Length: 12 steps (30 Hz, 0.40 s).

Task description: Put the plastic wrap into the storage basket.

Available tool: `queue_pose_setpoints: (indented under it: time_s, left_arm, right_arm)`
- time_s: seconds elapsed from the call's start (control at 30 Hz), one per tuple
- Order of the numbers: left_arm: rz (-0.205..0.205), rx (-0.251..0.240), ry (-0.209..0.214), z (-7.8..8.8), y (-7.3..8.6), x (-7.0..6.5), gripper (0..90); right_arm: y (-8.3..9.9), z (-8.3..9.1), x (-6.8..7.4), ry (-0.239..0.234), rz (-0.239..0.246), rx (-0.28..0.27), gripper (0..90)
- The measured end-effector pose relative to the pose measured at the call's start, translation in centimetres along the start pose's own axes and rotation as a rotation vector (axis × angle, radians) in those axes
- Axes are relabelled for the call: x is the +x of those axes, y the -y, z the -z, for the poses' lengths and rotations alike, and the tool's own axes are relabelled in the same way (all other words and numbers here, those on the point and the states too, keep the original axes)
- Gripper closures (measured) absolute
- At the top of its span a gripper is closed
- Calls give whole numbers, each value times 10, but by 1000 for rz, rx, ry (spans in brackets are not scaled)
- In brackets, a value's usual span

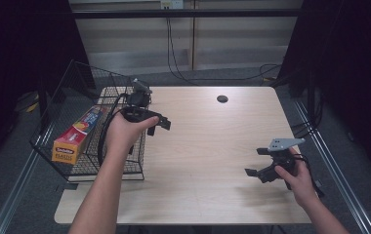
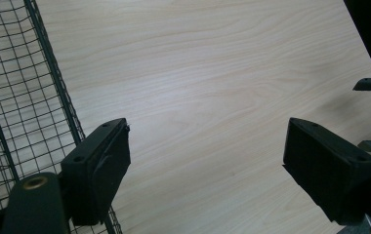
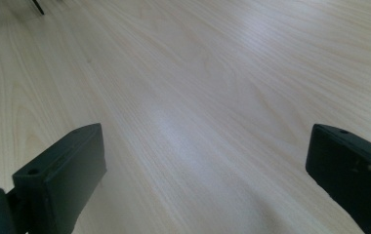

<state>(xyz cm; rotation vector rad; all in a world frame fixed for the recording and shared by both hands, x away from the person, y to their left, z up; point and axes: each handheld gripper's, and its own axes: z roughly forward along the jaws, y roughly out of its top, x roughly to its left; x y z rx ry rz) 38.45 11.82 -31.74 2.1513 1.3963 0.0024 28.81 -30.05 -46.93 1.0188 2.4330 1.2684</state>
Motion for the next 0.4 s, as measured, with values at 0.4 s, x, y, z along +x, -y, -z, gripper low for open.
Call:
queue_pose_setpoints:
  time_s: [0.4]
  left_arm:
    - [-52,-12,48,-19,16,-8,140]
  right_arm:
    - [2,-5,3,5,16,25,10]
